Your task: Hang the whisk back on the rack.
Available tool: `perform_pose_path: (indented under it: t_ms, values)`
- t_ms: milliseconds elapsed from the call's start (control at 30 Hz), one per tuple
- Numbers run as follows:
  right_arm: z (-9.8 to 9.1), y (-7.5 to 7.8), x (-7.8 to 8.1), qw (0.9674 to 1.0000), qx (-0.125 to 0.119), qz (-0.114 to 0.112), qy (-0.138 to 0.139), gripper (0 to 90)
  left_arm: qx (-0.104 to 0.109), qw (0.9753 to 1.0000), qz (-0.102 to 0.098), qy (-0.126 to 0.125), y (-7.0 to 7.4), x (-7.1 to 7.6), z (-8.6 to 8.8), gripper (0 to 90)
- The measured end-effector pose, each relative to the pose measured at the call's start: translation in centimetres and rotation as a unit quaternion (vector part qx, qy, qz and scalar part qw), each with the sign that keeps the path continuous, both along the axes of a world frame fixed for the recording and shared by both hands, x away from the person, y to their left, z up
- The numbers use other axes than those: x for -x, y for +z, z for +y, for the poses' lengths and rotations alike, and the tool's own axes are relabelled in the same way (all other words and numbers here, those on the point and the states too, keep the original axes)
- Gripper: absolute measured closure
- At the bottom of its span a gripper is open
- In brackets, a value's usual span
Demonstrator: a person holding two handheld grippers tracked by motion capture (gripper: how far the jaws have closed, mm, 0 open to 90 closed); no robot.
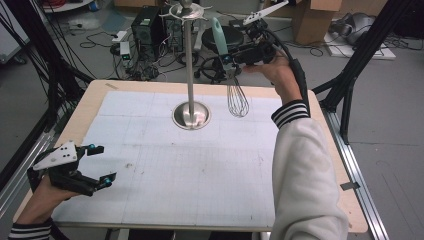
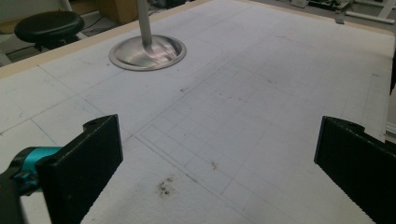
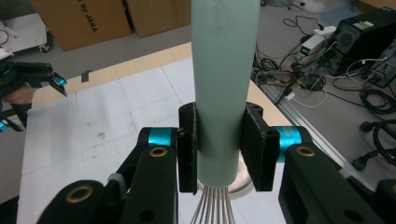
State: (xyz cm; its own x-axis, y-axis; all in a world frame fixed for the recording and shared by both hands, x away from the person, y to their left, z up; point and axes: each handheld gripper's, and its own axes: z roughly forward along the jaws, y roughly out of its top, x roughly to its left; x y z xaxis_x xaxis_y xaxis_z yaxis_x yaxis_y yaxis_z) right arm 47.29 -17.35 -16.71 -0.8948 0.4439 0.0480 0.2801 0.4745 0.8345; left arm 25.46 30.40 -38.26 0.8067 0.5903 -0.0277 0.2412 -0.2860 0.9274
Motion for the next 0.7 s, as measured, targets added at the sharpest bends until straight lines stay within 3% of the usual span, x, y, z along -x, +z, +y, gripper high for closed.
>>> perform_pose_path:
  t_ms: [400, 700]
  values:
    - [0.7, 0.5, -1.2, 1.0, 0.001, -0.003, 0.0, 69.7, -0.001, 1.0, 0.001, -0.002, 0.0, 0.0, 0.2, 1.7]
    - [1.3, -0.1, -1.9, 1.0, 0.0, 0.004, 0.003, 69.6, 0.001, 1.0, -0.001, -0.001, 0.2, 0.1, 0.2, 1.7]
